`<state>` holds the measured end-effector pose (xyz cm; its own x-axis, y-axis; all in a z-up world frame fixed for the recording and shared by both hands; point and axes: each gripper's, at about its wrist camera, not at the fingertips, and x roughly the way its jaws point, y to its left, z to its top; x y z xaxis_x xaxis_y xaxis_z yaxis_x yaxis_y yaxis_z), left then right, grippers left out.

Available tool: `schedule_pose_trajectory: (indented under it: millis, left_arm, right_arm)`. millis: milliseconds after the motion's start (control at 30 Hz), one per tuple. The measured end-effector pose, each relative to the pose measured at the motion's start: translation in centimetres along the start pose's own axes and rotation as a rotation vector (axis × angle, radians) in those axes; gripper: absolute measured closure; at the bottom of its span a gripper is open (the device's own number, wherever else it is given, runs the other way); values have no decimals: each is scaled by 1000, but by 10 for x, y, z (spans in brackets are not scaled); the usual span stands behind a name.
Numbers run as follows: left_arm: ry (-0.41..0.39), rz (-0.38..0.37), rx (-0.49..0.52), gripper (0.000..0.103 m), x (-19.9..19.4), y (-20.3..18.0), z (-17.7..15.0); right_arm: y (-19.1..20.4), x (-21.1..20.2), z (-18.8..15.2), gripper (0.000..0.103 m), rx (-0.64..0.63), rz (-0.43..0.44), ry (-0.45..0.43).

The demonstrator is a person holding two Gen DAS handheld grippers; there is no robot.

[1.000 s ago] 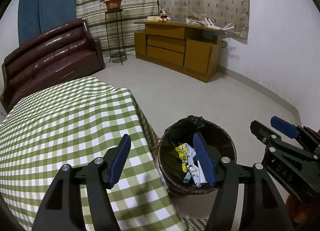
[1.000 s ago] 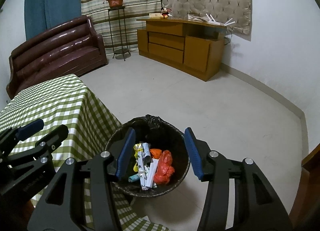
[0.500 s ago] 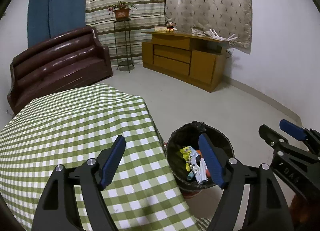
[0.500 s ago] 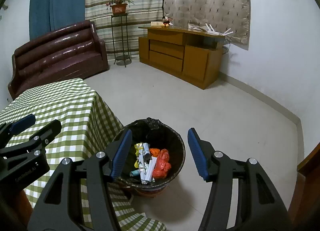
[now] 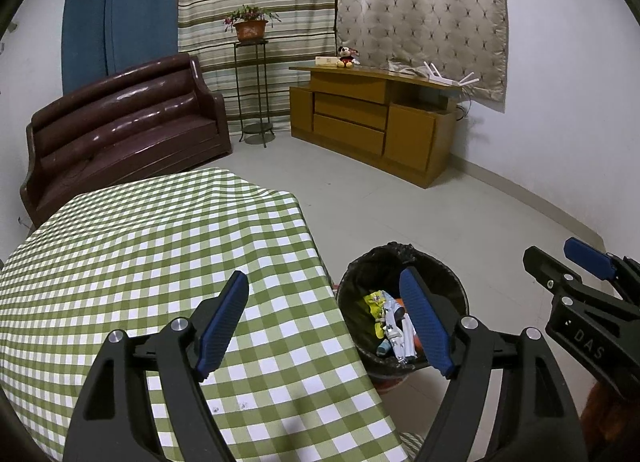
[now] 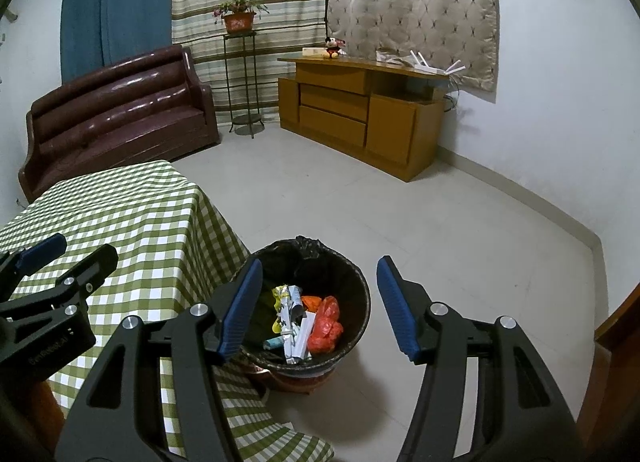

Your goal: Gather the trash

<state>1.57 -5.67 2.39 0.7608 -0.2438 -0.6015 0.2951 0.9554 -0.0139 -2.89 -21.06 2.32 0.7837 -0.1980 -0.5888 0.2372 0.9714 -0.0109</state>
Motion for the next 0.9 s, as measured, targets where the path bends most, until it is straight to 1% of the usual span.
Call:
schedule_pose_trajectory:
  millis: [900]
  left_arm:
    - [5,-2,0,27,-3,1,0]
  right_arm:
    - [3,-3,-2,45,-1,1,4]
